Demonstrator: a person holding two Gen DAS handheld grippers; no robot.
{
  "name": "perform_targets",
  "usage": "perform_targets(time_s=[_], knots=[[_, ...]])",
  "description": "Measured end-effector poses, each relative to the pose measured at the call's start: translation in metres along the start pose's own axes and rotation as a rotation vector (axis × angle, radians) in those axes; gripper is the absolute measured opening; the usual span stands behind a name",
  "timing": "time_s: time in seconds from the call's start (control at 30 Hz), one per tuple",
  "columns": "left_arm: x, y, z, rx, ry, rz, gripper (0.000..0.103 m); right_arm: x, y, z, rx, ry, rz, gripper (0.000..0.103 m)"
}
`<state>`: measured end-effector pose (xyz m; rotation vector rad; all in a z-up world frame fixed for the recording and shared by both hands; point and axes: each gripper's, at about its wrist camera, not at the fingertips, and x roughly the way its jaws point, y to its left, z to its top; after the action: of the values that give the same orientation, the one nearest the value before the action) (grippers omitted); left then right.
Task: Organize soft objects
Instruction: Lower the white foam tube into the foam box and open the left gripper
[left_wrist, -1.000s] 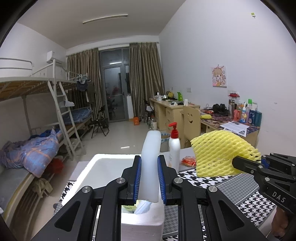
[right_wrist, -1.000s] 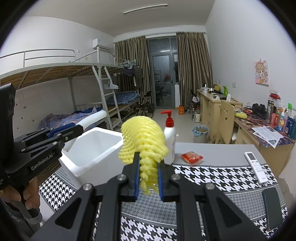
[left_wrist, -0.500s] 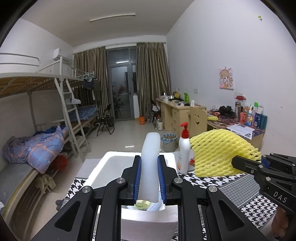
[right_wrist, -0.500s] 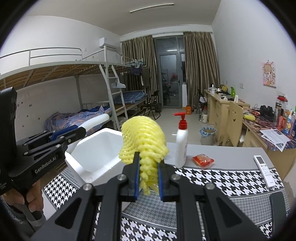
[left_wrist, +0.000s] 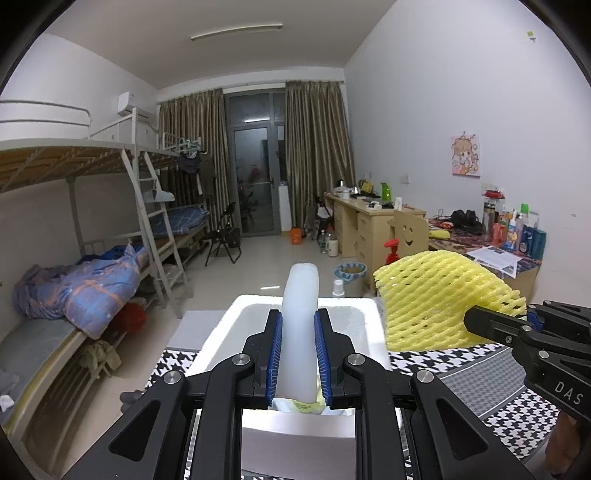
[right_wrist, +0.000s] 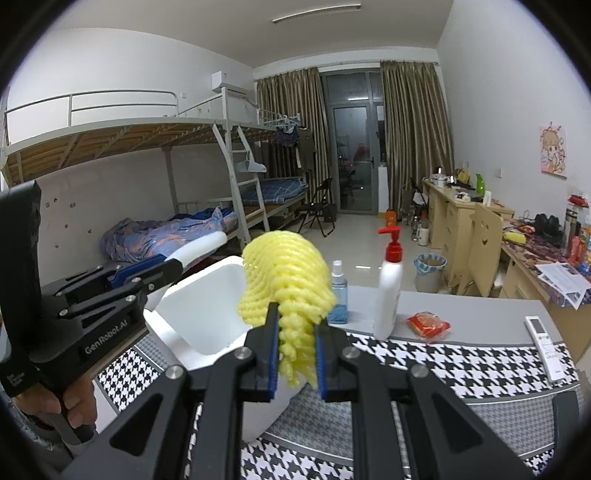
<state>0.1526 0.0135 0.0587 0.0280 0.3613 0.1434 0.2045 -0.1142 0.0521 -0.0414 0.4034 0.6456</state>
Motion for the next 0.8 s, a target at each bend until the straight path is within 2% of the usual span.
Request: perform_targets(time_s=[0.4, 0.8], knots=[[0.014, 0.007, 0.001, -0.005, 0.021, 0.017, 0.019, 0.010, 0.001, 0.003, 0.002, 0.016, 0.007, 0.020], [0.033, 0.011, -0.002, -0.007, 0.052, 0.003, 0.019, 0.010, 0.005, 0.002, 0.006, 0.010, -0.030, 0.020]])
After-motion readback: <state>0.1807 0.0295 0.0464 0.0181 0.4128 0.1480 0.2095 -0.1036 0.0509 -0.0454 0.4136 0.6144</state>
